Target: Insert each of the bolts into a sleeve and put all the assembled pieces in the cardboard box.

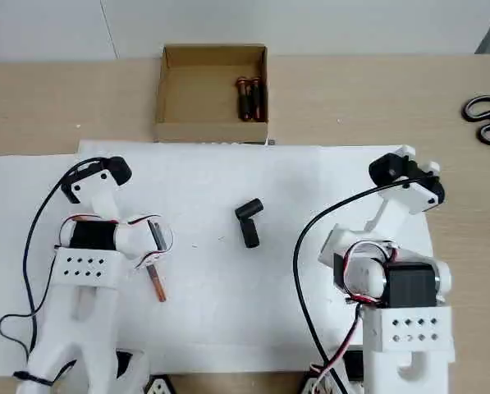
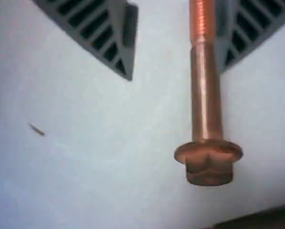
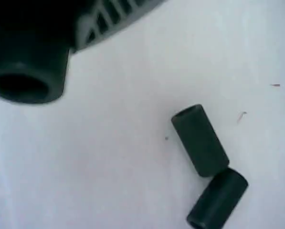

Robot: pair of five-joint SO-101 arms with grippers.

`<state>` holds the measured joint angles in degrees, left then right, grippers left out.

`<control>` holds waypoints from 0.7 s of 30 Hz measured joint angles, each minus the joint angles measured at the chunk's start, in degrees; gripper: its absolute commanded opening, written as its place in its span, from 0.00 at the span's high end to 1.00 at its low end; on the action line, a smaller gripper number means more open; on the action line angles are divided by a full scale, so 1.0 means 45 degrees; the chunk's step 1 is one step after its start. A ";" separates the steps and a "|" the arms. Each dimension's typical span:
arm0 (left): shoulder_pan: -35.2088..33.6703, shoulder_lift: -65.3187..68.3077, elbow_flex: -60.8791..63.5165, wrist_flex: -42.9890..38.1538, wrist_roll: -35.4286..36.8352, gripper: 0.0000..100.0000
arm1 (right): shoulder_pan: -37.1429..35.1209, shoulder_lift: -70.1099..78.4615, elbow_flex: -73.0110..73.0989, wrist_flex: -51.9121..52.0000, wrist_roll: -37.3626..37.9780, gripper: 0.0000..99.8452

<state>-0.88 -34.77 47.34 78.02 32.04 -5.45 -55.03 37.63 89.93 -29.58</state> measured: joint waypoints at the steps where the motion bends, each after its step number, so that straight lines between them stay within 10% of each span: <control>1: 0.0000 0.0000 0.0000 0.0000 0.0000 0.89 | 0.0000 0.0000 0.0000 0.0000 0.0000 1.00; 21: 0.0000 0.0059 0.0840 -0.0801 0.0000 0.89 | 0.0000 0.0000 0.0527 -0.0625 0.0059 1.00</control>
<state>-0.88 -34.51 51.12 74.42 32.04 -5.45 -55.03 40.00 87.12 -29.32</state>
